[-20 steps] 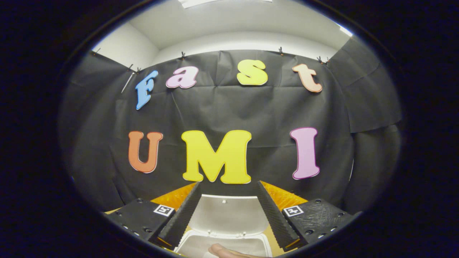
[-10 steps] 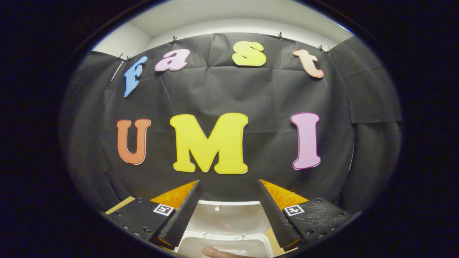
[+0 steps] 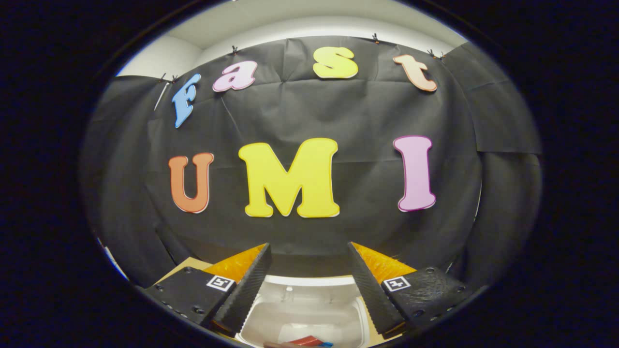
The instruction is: Press the lid of the desktop garbage bin to open it, pick up the crumpled paper on the desktop and throw it into the bin, then pick up the pop can on the desktop and drop it into the bin, and finally close the garbage bin lid.
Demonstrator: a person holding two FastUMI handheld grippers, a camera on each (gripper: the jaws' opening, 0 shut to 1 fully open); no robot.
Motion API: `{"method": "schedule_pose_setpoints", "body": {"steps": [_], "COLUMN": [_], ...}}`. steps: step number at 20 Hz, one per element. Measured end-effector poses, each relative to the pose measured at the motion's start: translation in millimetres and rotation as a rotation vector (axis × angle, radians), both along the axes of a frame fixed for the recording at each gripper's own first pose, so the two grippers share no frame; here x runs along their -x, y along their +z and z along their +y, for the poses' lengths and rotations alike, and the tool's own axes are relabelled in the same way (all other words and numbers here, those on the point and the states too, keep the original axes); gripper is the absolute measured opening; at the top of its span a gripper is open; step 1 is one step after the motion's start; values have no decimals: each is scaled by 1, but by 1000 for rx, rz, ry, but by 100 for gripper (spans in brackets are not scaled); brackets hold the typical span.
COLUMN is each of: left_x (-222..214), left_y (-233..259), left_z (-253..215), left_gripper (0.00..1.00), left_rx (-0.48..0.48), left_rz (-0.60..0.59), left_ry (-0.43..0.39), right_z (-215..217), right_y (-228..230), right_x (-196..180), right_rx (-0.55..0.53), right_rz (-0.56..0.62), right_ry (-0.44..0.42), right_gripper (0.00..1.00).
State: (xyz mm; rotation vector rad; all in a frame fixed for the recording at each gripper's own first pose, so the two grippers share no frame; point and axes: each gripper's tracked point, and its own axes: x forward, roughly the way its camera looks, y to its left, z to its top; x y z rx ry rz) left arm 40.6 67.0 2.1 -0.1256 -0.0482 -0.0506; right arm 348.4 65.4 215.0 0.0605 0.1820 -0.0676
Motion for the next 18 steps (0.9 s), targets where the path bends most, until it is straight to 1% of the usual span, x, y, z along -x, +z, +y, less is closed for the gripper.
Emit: {"method": "schedule_pose_setpoints", "body": {"steps": [1,2,3,4,9,12,13,14,15,16,17,18], "left_x": [1,2,4,5,7,6,6,6,6,5,6,5], "left_y": [1,4,9,10,3,2,-1,-2,-2,-2,-2,-2], "left_z": [-1,-3,-5,-8,-22,-26,-27,-29,-30,-31,-33,-32], "left_gripper": [96,96,97,97,96,96,96,96,97,96,97,96], "left_rx": [-3,-7,-8,-13,-50,-75,-81,-79,-75,-67,-58,-55], "left_rz": [-1,-7,-20,-28,-8,-1,6,11,13,15,15,16], "left_ry": [-1,-4,-9,-15,-31,-33,-34,-36,-40,-46,-50,-43], "right_z": [-3,-2,-3,-6,-15,-12,-12,-12,-12,-12,-11,-9], "right_y": [-9,-18,-25,-33,-83,-110,-117,-123,-126,-128,-127,-128], "right_x": [3,9,12,15,31,41,43,46,48,52,55,58], "right_rx": [2,-5,-13,-26,-101,-97,-88,-78,-72,-68,-67,-62], "right_rz": [33,52,66,79,166,197,204,205,194,184,169,157], "right_ry": [-7,6,14,22,24,22,20,22,16,10,7,4], "right_gripper": [97,95,96,95,96,96,96,93,96,93,93,97]}}
